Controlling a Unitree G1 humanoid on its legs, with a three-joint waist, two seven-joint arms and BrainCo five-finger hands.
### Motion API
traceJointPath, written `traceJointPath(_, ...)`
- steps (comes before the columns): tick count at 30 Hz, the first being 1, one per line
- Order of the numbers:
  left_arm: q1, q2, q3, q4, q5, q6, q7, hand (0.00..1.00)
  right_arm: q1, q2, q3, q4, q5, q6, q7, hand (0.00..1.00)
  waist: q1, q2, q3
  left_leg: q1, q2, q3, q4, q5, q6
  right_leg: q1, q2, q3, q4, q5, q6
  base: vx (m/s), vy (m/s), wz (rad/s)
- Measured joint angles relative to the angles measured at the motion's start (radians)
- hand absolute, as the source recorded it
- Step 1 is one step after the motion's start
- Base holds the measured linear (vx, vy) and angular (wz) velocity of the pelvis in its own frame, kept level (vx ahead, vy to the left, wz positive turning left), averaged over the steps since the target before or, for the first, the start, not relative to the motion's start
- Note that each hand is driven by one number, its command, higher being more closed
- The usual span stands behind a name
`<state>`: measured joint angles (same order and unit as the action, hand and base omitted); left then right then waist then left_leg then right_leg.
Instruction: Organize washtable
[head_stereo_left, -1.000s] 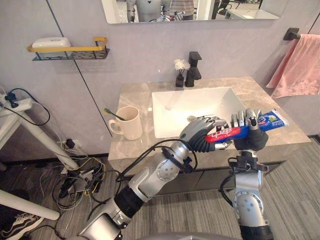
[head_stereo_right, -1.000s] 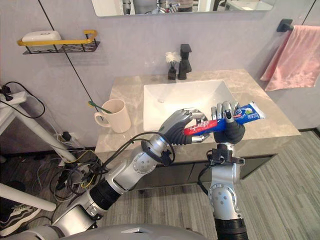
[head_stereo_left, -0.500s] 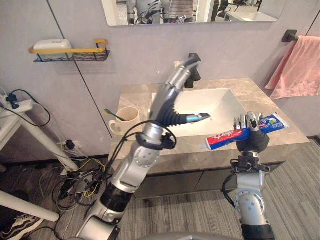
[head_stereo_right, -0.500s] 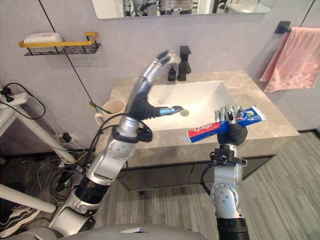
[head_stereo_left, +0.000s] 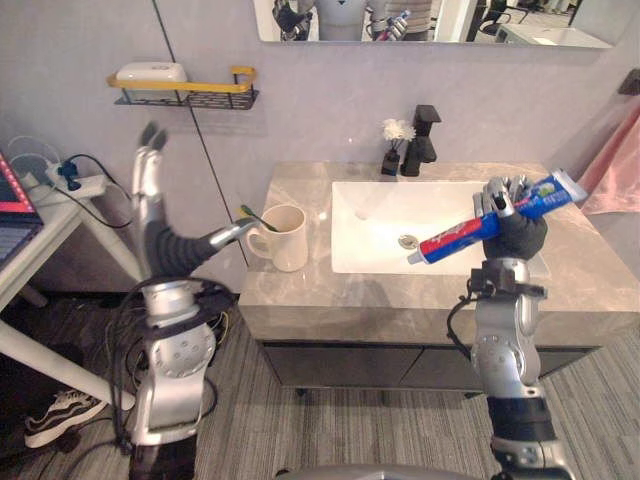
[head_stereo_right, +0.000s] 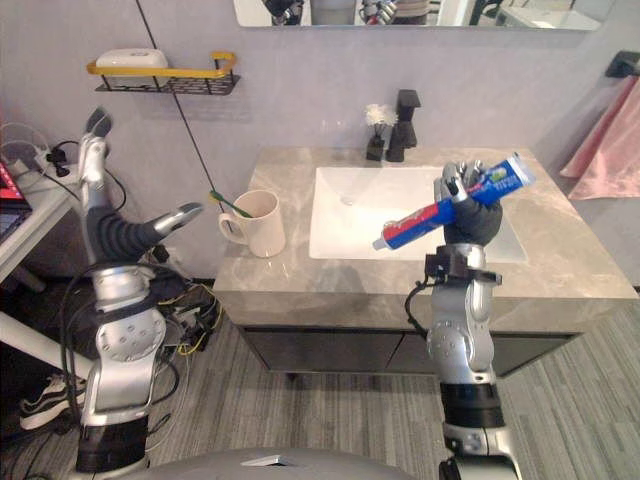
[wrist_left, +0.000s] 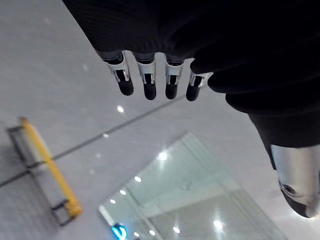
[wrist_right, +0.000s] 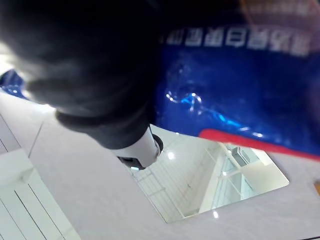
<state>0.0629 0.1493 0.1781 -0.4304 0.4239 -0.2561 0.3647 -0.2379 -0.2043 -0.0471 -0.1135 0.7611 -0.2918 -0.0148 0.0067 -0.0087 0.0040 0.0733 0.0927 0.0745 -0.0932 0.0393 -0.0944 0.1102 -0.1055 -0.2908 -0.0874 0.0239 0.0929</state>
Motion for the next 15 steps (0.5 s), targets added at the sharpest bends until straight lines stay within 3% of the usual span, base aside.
traceJointPath(7,0.133,-0.090,0.081,0.267,-0.262,0.018,-0.012,0.00,-0.208,-0.065,0.015,0.158,-0.048,0.044,-0.052,1.00,0.048,-0.021,0.018,-0.023,-0.010,-0.030,-0.001,0.008,0.004,-0.003,-0.009,-0.037,0.001,-0.005,0.006,0.01,0.010,0.18)
traceJointPath(11,0.178,-0.119,0.075,0.472,-0.307,0.044,-0.054,0.00,-0.344,-0.122,0.068,0.214,-0.087,0.063,-0.062,1.00,0.059,-0.021,0.019,-0.033,-0.018,-0.039,-0.001,0.009,0.005,-0.006,-0.018,-0.050,0.000,-0.008,0.011,0.03,0.006,0.09)
traceJointPath(15,0.173,-0.106,0.038,0.722,-0.333,0.077,-0.094,0.00,-0.502,-0.174,0.169,0.291,-0.167,0.075,-0.065,1.00,0.068,-0.039,0.034,-0.044,-0.016,-0.045,0.000,0.009,0.005,-0.012,-0.016,-0.051,-0.001,-0.008,0.011,0.02,0.000,0.04)
